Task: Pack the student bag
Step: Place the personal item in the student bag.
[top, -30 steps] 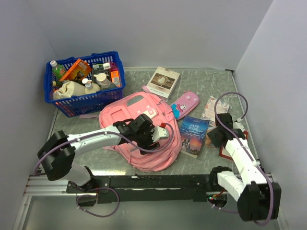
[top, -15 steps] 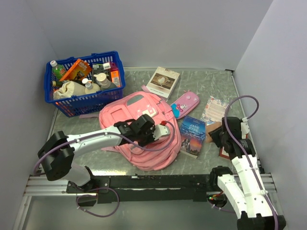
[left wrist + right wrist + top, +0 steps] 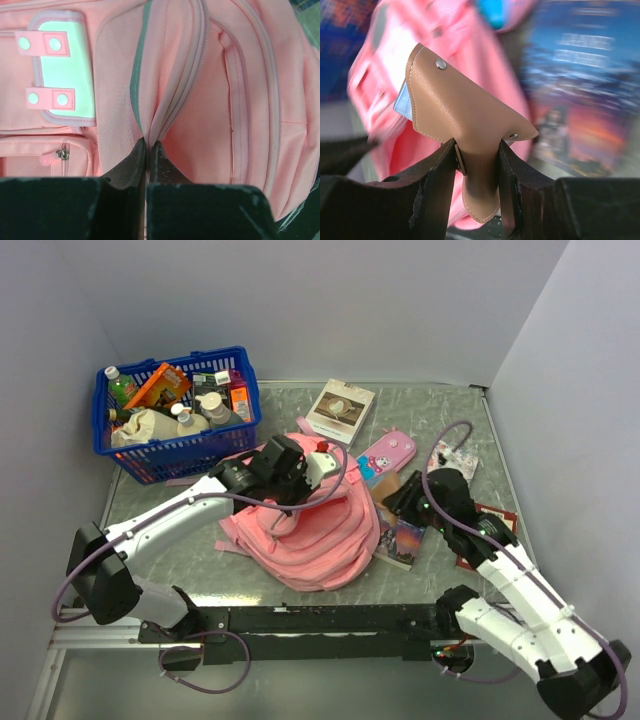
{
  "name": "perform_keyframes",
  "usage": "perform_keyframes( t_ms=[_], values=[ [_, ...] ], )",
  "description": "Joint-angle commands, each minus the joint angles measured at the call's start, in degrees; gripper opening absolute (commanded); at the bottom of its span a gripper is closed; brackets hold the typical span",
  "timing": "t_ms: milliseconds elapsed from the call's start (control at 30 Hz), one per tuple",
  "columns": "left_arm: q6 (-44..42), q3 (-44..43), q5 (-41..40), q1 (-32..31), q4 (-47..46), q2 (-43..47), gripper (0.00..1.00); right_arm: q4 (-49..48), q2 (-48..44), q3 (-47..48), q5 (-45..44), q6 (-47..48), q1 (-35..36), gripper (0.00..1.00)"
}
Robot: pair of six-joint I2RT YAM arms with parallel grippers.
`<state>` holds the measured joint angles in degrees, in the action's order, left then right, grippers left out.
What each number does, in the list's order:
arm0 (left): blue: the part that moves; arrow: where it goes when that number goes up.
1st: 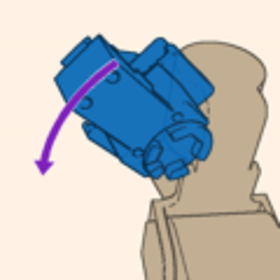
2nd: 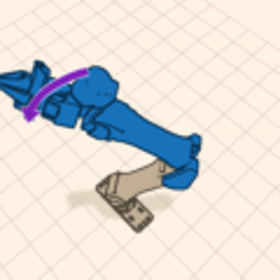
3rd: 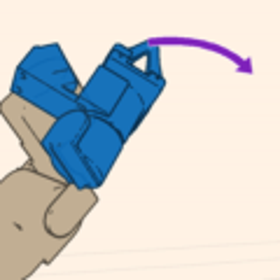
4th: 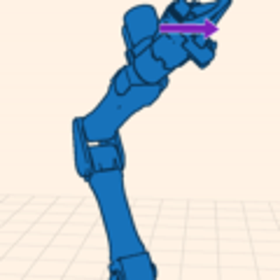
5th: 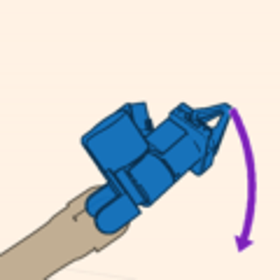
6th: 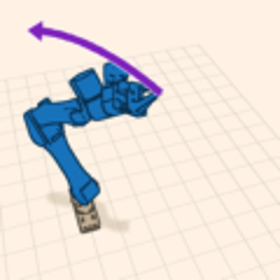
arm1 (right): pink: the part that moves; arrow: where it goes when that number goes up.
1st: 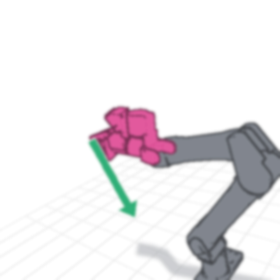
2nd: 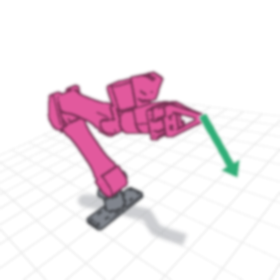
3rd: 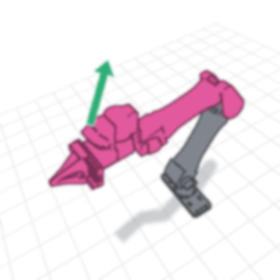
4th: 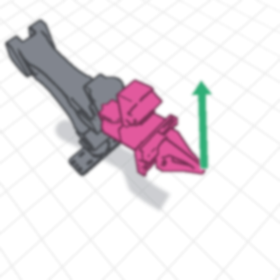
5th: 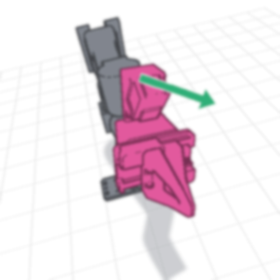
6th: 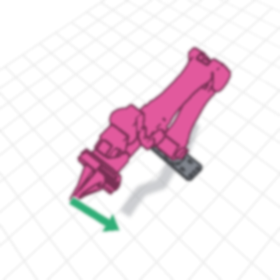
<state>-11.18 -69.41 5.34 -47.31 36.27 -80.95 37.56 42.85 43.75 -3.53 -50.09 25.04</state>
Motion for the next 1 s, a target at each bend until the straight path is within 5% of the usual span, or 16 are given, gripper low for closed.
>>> perform_keyframes(
  t_ms=[0, 433, 967],
  values=[
    [0.3, -4.0, -3.6, 3.5, -5.2, 2.7, 0.01, -11.1, 2.8, 4.6, 1.4, 6.7, 6.2, 0.43],
    [2.9, -3.2, -3.3, 4.5, -7.4, 3.1, 0.01, -14.7, 15.9, 7.8, 7.0, 11.9, 20.2, 0.45],
    [2.7, -4.1, -0.4, 4.6, -6.7, 3.4, 0.01, -9.4, 25.1, 5.0, 14.2, 13.5, 23.2, 0.63]
  ],
)
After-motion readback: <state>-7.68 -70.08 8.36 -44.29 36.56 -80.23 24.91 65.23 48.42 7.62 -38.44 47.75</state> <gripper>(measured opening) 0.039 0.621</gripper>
